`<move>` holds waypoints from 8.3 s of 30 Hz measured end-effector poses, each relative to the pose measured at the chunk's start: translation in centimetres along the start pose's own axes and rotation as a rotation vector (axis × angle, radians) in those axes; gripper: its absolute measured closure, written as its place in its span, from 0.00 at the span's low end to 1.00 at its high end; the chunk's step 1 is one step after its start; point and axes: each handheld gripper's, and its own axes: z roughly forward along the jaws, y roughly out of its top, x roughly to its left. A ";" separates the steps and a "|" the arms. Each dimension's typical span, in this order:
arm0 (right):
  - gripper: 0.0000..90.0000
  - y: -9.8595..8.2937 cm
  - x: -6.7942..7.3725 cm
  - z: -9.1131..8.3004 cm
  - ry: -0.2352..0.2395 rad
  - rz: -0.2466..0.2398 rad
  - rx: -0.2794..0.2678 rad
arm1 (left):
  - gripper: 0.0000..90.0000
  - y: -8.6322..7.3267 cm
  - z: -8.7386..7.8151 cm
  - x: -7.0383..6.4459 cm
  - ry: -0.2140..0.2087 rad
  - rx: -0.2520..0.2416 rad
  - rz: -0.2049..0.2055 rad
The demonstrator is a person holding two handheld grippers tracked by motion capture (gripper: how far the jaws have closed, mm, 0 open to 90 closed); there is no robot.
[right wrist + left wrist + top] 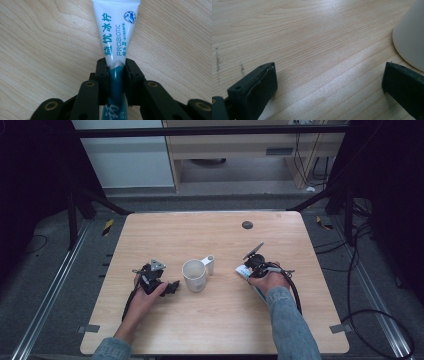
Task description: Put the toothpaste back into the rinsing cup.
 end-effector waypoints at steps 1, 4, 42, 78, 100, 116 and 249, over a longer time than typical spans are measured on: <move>0.85 -0.1 0.0 0.0 0.000 -0.003 -0.002 | 0.00 0.0 0.0 0.0 0.000 0.000 0.000; 0.86 -0.1 0.1 -0.1 0.001 0.006 -0.002 | 0.00 0.0 0.0 0.0 0.000 0.000 0.000; 0.88 -0.3 -0.6 -7.4 0.031 0.078 -0.267 | 0.00 -0.1 -0.1 -0.1 -0.003 0.000 -0.001; 0.88 2.7 3.7 -8.8 -0.099 0.105 -0.645 | 0.00 -0.1 -0.1 0.0 -0.002 0.002 0.000; 0.88 4.3 6.1 -10.6 -0.136 0.132 -0.770 | 0.00 0.0 0.0 0.0 0.002 -0.002 -0.004; 0.87 4.8 7.2 -11.1 -0.172 0.166 -0.885 | 0.00 0.0 0.0 0.0 0.001 -0.002 -0.004; 0.87 6.4 16.8 -4.8 -0.022 0.089 -1.003 | 0.00 -0.1 -0.1 0.1 -0.004 -0.002 0.000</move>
